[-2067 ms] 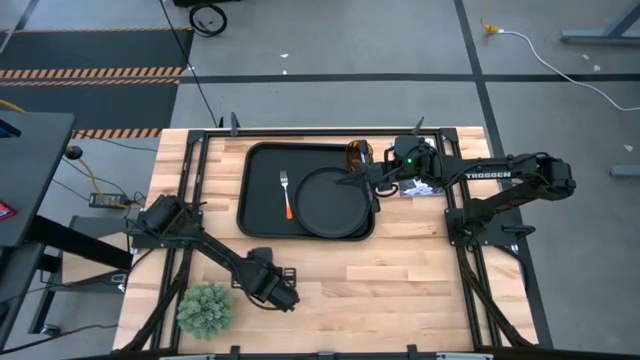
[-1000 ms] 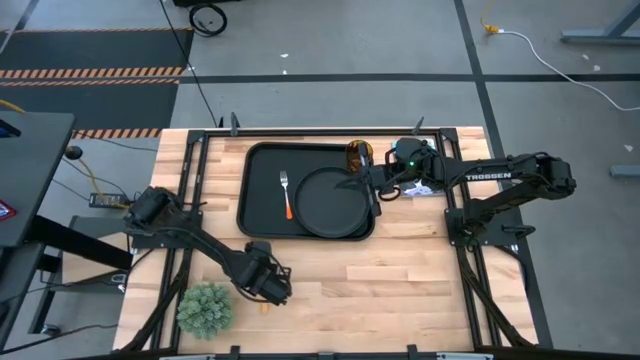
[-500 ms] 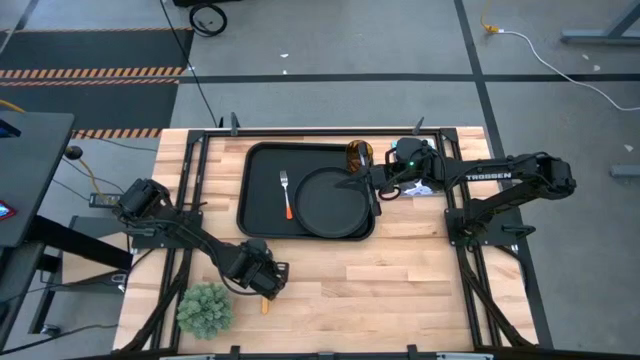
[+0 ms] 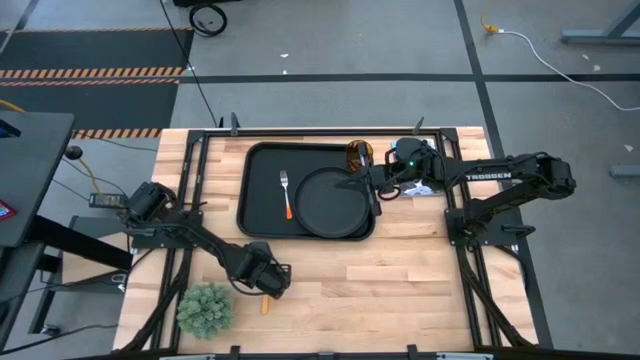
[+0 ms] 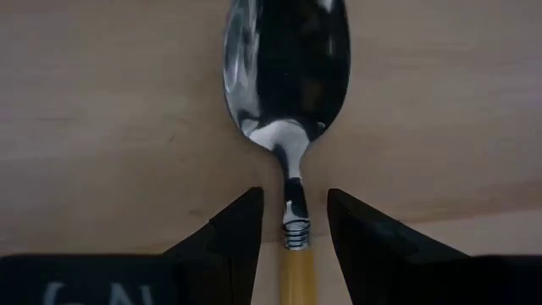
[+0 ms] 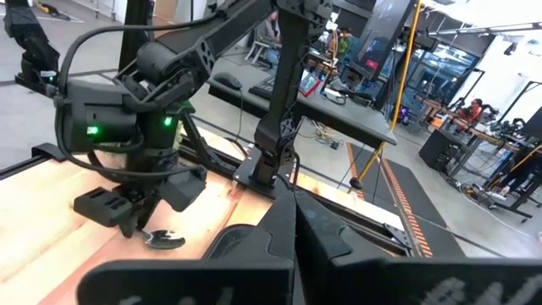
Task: Pick and place plate/cup/fork/spoon on tray
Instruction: Put the light brown spoon on the black tray on the left side of the orange fork
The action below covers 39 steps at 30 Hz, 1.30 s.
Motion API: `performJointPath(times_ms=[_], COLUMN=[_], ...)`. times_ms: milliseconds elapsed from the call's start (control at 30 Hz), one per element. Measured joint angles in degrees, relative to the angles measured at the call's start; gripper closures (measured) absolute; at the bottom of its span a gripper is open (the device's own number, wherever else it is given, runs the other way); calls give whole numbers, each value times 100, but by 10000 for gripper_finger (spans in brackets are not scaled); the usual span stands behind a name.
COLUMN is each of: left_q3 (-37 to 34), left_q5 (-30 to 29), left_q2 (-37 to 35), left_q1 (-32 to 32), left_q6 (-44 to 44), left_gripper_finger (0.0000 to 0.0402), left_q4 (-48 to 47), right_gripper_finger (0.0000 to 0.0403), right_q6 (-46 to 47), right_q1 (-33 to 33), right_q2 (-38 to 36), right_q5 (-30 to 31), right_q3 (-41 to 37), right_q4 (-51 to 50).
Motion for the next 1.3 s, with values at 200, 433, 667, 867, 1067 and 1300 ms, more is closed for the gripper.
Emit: performJointPath(times_ms=[200,433,667,867,1067,1300], left_q3=[2,-4,-4,-13,162,421], left_q5=[259,273,266,241,165,128], left_q2=[7,11,10,-20,-89,-307], left_q1=[57,100,128,132,219,409], left_q6=[97,181,222,218,353,683], left_gripper_finger=[275,328,370,356,361,360], left_q4=[-27,-103,-139,-165,-498,-1127], right_gripper_finger=[399,399,399,399,399,399], right_q6=[6,6,6,6,10,16], right_q1=[0,0,0,0,0,0], right_q2=[0,0,0,0,0,-2], right_q5=[-1,-1,-1,-1,1,0], right_q3=[0,0,0,0,0,0], right_q4=[2,-11,-10,-9,4,15])
